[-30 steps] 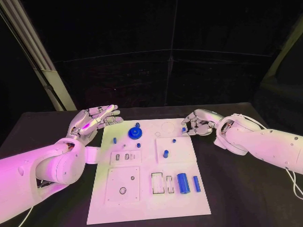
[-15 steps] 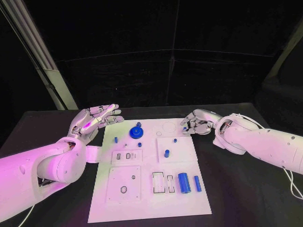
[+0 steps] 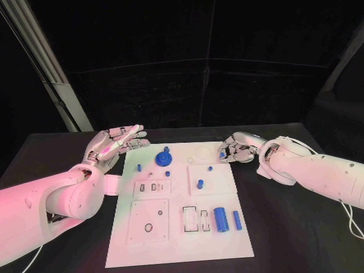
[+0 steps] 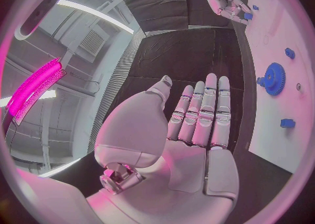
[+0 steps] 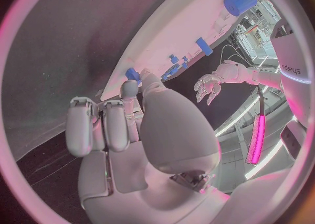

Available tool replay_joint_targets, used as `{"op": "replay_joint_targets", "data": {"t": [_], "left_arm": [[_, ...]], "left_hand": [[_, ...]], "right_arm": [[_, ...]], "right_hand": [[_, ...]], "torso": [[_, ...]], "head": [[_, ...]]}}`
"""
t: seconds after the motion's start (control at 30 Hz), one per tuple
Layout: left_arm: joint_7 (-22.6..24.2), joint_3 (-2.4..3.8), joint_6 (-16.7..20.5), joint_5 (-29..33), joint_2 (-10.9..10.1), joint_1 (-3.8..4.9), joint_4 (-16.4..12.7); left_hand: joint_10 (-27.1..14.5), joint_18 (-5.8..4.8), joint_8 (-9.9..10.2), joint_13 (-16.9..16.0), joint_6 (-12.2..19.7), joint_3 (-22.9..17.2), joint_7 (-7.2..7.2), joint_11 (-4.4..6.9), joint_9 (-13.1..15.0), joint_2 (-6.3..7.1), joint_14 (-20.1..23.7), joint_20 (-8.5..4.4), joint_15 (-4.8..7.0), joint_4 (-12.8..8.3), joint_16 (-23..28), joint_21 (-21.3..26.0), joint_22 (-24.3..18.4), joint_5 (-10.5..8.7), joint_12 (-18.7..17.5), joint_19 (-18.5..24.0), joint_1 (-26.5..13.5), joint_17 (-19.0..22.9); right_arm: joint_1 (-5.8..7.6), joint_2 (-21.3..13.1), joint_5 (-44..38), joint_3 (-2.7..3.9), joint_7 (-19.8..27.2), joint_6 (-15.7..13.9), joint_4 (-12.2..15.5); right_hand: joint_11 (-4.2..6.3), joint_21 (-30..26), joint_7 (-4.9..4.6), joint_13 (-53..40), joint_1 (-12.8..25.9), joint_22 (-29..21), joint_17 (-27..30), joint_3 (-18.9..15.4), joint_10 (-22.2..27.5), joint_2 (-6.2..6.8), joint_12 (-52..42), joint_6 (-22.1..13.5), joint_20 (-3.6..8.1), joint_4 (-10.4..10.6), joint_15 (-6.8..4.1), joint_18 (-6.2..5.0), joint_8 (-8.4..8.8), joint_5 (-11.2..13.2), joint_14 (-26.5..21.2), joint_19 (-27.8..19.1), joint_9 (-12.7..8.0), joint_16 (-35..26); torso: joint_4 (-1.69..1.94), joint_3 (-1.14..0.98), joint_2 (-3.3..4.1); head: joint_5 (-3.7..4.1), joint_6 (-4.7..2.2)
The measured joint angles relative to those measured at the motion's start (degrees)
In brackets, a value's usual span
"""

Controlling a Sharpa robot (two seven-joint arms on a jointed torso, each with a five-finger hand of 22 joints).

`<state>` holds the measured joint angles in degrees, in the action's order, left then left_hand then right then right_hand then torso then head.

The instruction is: Assemble the parts on the task board

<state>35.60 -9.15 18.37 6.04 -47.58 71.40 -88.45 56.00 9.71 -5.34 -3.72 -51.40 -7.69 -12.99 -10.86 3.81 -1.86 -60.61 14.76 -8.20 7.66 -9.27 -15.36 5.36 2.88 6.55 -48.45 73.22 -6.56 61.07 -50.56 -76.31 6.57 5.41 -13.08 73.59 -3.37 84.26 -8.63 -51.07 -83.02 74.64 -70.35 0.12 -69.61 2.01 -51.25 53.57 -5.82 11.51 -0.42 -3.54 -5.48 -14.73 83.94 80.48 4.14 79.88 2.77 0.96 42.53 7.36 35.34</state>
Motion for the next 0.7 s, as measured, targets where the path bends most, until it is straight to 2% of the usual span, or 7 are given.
{"op": "replay_joint_targets", "data": {"t": [0.3, 0.4, 0.43, 0.7], "left_arm": [[-0.1, 0.00, -0.1, 0.0, 0.0, 0.00, 0.1], [-0.2, 0.00, -0.1, 0.0, 0.1, 0.00, 0.2], [-0.2, 0.00, -0.1, 0.0, 0.2, 0.00, 0.2], [-0.2, 0.00, -0.1, 0.0, 0.3, 0.00, 0.2]], "left_hand": [[0.0, 0.00, 0.0, 0.0, 0.0, 0.0, 0.00, 0.00, 0.0, 0.00, 0.0, 0.00, 0.00, 0.0, 0.0, 0.0, 0.0, 0.00, 0.0, 0.0, 0.0, 0.0], [0.0, 0.00, 0.0, 0.0, 0.0, 0.0, 0.00, 0.00, 0.0, 0.00, 0.0, 0.00, 0.00, 0.0, 0.0, 0.0, 0.0, 0.00, 0.0, 0.0, 0.0, 0.0], [0.0, 0.00, 0.0, 0.0, 0.0, 0.0, 0.00, 0.00, 0.0, 0.00, 0.0, 0.00, 0.00, 0.0, 0.0, 0.0, 0.0, 0.00, 0.0, 0.0, 0.0, 0.0], [0.0, 0.00, 0.0, 0.0, 0.0, 0.0, 0.00, 0.00, 0.0, 0.00, 0.0, 0.00, 0.00, 0.0, 0.0, 0.0, 0.0, 0.00, 0.0, 0.0, 0.0, 0.0]], "right_arm": [[-0.01, 0.0, 0.0, 0.00, 0.0, 0.2, -0.2], [-0.01, 0.1, 0.0, 0.00, 0.0, 0.3, -0.4], [-0.01, 0.1, 0.0, 0.00, 0.0, 0.3, -0.5], [-0.04, 0.2, -0.1, 0.00, 0.0, 0.6, -0.6]], "right_hand": [[0.00, 0.0, 0.00, 0.0, 0.0, 0.1, -0.1, 0.0, 0.0, 0.00, 0.0, 0.0, 0.00, 0.0, 0.00, 0.00, 0.00, 0.0, 0.0, 0.0, 0.0, 0.0], [0.00, 0.0, 0.00, 0.0, -0.4, 0.1, -0.2, 0.1, 0.0, -0.35, 0.0, 0.0, 0.00, -0.4, 0.00, 0.00, 0.00, 0.3, 0.0, 0.0, 0.0, 0.0], [0.00, 0.0, 0.00, 0.0, -0.7, 0.1, -0.2, 0.1, 0.0, -0.08, 0.0, 0.0, 0.00, -0.4, -0.11, 0.00, 0.00, 0.3, 0.1, 0.0, 0.0, 0.0], [0.07, 0.0, 0.05, -0.3, -1.5, 0.2, -0.3, 0.7, -0.3, -0.93, -0.2, 0.6, 0.01, -1.0, -0.22, 0.00, 0.00, 1.2, 0.2, 0.0, 0.0, 0.0]], "torso": [[-0.04, -0.03, 0.04], [-0.07, -0.03, 0.04], [-0.08, -0.03, 0.04], [-0.17, -0.05, 0.07]], "head": [[0.10, -0.01], [0.10, -0.04], [0.10, -0.07], [0.02, -0.03]]}}
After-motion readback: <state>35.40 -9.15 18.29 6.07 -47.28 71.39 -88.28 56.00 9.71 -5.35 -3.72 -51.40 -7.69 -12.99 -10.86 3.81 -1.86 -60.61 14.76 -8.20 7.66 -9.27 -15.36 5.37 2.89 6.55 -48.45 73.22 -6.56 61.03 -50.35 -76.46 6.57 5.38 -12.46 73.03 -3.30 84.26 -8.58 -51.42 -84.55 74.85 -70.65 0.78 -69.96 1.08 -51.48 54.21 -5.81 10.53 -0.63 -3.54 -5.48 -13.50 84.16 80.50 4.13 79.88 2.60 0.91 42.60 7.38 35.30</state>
